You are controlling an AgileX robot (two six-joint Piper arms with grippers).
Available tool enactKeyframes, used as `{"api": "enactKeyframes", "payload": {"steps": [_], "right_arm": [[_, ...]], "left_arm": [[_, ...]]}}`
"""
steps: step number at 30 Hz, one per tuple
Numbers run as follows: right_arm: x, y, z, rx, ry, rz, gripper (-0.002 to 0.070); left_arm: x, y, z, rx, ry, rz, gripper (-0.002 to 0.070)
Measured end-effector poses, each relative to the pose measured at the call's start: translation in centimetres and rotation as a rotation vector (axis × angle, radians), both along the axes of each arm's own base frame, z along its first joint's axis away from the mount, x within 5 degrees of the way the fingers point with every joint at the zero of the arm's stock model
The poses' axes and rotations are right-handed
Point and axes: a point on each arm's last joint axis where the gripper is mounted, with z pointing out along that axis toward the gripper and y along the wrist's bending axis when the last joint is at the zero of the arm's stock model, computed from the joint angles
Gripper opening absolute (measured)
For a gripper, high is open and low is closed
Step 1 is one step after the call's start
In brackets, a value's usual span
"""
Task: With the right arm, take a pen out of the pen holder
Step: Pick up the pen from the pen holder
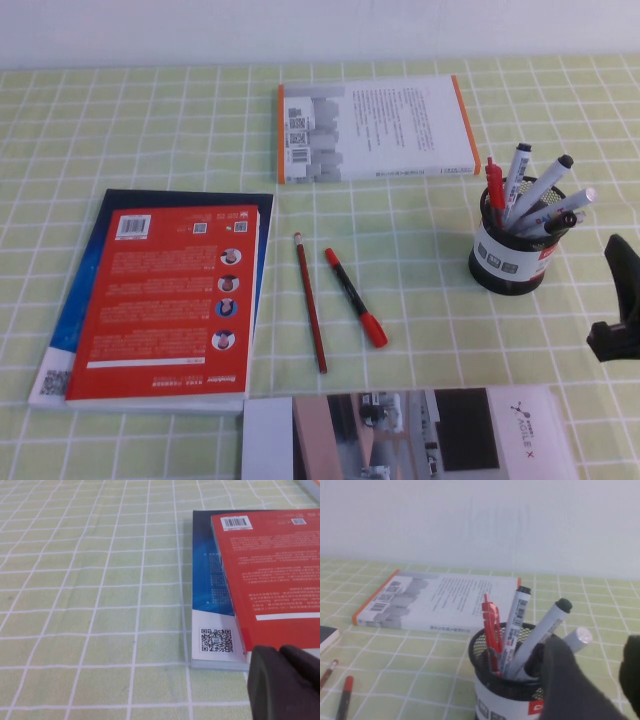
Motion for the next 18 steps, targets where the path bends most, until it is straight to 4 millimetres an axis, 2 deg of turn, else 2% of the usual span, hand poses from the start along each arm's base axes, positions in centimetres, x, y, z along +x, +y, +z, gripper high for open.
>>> {"api": "enactKeyframes", "payload": {"steps": [6,14,18], "right_arm": [[0.5,1.1,-2.0,-0.055,0.001,0.068,0.026],[1.8,2.0,-4.6,-0.126,0.004,0.075,0.028],[2.4,2.5,-5.3,-0.144,0.027,0.081,0.028]], "left_arm": [[0.0,0.0,0.0,0.0,0.0,0.0,-0.0005],[0.0,0.0,0.0,0.0,0.0,0.0,-0.0005],[0.0,0.0,0.0,0.0,0.0,0.0,-0.0005]]}}
